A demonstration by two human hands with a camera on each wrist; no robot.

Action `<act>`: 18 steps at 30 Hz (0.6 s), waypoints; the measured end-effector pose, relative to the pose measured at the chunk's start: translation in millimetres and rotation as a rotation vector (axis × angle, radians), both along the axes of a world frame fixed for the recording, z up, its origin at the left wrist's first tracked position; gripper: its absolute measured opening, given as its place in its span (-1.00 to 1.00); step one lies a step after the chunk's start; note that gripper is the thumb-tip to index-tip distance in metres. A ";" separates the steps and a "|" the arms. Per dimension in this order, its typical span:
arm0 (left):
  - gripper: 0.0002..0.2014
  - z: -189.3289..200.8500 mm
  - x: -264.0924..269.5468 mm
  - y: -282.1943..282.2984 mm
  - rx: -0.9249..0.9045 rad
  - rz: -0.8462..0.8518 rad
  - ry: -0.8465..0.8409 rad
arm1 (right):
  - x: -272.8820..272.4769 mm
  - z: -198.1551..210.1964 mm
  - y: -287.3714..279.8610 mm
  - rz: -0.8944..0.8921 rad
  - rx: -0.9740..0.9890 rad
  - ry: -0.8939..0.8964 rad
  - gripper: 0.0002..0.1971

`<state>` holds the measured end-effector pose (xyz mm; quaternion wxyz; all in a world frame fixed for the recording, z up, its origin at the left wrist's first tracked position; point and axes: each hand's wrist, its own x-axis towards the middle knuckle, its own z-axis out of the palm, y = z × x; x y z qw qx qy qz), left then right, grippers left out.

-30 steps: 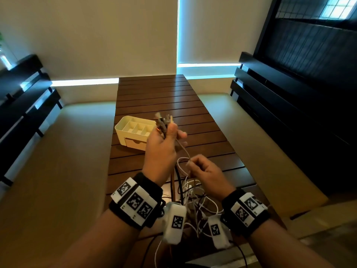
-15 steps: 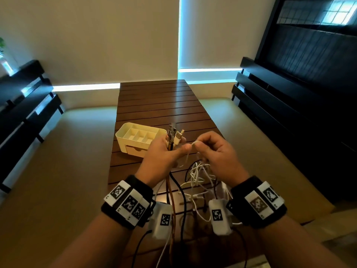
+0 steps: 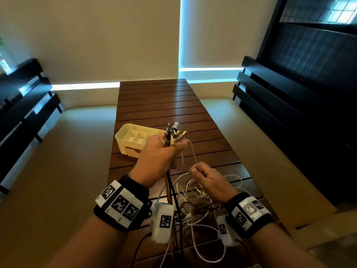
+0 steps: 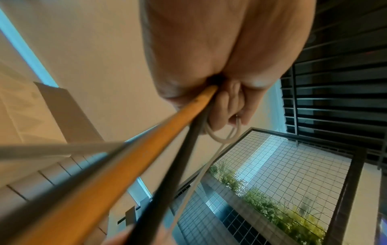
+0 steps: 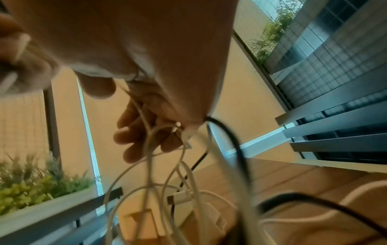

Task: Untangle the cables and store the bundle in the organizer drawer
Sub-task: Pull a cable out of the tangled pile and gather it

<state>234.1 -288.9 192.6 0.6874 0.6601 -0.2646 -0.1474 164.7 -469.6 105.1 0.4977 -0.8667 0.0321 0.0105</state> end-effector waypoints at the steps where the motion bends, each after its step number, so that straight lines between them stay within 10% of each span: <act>1: -0.81 -1.0 0.9 1.5 0.008 0.016 0.006 | -1.8 -4.8 -3.0 -0.014 -0.007 0.023 -0.83; 9: -0.69 -21.6 28.7 10.2 0.442 0.198 -0.047 | 0.2 41.9 -7.6 -0.202 0.373 -0.178 -0.81; 18: -0.85 -11.8 5.2 4.4 0.382 0.372 -0.242 | 8.5 39.4 -6.0 -0.114 -0.268 -0.123 -0.85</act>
